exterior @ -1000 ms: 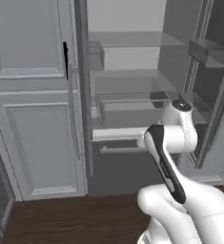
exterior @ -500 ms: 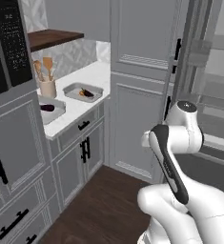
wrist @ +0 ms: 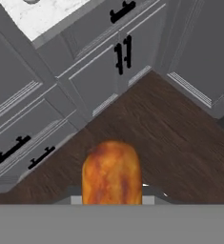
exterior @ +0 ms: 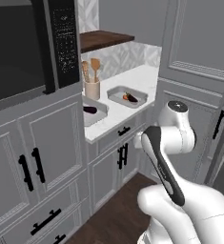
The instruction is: Place one eggplant and one chicken drumstick in each tupperware on the nearby counter, to pack two identical lunches.
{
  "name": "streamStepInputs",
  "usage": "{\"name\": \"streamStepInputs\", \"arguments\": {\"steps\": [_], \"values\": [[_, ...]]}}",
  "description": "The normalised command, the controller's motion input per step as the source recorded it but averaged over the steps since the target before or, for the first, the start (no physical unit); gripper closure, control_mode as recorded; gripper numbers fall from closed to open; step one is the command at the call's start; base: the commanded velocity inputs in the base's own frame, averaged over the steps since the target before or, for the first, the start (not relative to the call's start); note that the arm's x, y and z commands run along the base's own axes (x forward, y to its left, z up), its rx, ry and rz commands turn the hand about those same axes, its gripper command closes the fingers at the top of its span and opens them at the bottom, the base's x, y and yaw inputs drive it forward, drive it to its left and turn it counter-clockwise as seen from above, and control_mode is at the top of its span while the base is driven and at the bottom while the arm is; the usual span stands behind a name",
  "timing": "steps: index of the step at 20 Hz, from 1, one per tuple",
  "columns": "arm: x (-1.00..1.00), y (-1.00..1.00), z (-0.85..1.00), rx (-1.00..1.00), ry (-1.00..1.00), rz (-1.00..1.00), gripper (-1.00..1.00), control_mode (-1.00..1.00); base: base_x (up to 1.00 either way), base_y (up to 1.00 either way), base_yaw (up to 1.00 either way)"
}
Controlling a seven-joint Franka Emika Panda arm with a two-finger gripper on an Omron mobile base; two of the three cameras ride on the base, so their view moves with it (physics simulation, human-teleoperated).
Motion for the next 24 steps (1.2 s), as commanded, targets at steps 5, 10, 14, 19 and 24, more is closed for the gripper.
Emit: {"name": "streamStepInputs", "arguments": {"steps": [5, 10, 14, 19, 24], "values": [[0.00, 0.00, 0.00, 0.00, 0.00, 0.00, 1.00, 1.00, 0.99, -0.07, 0.02], [0.00, 0.00, 0.00, 0.00, 0.00, 0.00, 1.00, 1.00, 0.90, -0.33, 0.13], [0.00, 0.00, 0.00, 0.00, 0.00, 0.00, 1.00, 1.00, 0.74, -0.09, 0.25], [0.00, 0.00, 0.00, 0.00, 0.00, 0.00, 1.00, 1.00, 0.30, 0.00, 0.29], [0.00, 0.00, 0.00, 0.00, 0.00, 0.00, 1.00, 1.00, 0.41, 0.00, 0.16]]}}
